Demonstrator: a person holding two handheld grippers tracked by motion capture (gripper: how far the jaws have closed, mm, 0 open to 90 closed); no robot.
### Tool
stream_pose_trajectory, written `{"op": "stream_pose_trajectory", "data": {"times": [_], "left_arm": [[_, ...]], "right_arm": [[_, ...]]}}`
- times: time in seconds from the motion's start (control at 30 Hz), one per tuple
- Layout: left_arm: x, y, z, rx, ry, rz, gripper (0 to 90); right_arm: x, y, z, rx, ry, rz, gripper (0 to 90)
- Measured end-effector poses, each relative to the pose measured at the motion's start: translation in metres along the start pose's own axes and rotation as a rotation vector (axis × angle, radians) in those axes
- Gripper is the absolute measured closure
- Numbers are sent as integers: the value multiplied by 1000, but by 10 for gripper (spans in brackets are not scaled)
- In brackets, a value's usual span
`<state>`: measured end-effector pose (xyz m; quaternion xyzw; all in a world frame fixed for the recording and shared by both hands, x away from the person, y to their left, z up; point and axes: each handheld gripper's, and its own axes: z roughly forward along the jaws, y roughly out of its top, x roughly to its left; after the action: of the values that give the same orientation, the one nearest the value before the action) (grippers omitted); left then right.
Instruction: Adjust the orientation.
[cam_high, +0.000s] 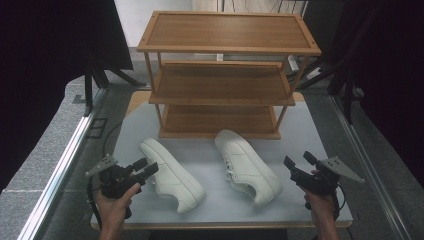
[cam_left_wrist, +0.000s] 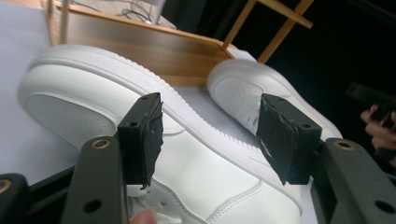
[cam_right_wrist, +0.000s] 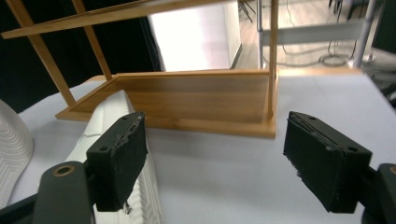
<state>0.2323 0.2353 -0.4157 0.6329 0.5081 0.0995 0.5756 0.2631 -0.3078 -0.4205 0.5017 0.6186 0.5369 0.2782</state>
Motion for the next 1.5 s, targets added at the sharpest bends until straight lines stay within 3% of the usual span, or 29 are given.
{"op": "stream_pose_trajectory", "data": {"times": [0.1,0.3,0.5,0.7,0.9,1.1,1.23,1.33,1.5], "left_arm": [[1,0,0,-6,0,-9,406],[-3,-7,6,23,4,-3,407],[-8,-16,8,58,6,7,437],[-25,-20,7,58,-2,31,470],[-37,-20,9,71,-22,78,695],[-37,-23,11,92,20,80,849],[-44,-36,6,117,64,89,874],[-52,-59,5,181,88,102,880],[-54,-87,11,259,94,75,885]], "right_arm": [[-4,-3,-2,2,-4,13,278],[-5,3,-11,-54,-15,14,319],[-2,5,-5,-31,25,-12,348],[10,7,0,-18,56,-30,362],[10,5,2,3,47,-31,366],[-4,3,-3,-6,41,19,366],[-14,-4,-6,2,42,66,399],[-16,-6,-6,11,45,83,402],[-9,-3,-12,2,54,70,398]]}}
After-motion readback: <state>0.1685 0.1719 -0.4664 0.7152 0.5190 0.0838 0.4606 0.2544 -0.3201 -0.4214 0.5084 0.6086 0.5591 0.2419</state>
